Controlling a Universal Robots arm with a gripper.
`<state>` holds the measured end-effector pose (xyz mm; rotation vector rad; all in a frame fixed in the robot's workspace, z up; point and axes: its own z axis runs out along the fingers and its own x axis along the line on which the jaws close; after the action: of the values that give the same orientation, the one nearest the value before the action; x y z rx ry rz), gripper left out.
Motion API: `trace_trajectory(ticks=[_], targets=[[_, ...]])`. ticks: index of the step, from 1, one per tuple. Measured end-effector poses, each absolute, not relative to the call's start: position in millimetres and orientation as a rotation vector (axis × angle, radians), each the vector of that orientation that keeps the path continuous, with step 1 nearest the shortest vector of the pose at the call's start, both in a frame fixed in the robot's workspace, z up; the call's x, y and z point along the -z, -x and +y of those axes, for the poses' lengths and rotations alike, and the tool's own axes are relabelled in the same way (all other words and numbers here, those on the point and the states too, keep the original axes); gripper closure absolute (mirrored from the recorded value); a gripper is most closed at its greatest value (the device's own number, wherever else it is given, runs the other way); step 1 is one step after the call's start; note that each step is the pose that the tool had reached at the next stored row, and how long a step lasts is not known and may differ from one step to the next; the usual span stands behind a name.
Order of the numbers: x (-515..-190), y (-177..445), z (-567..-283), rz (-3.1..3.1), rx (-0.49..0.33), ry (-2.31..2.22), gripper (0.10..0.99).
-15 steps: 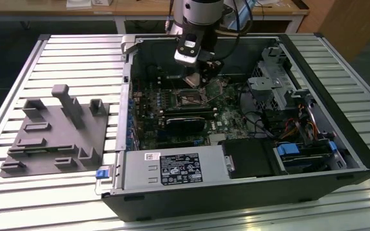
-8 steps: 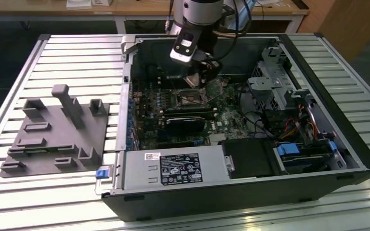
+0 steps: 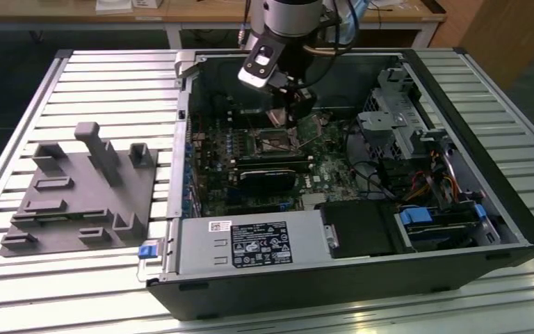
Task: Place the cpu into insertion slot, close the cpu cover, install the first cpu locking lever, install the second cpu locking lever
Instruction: 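Place the cpu into insertion slot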
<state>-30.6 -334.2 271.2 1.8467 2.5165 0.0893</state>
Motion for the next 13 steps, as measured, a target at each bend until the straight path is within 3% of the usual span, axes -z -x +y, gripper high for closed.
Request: trace_trajectory(ticks=[13], targets=[[-270.3,30.6,-334.2,2.277,-0.085,-2.126,0.549]])
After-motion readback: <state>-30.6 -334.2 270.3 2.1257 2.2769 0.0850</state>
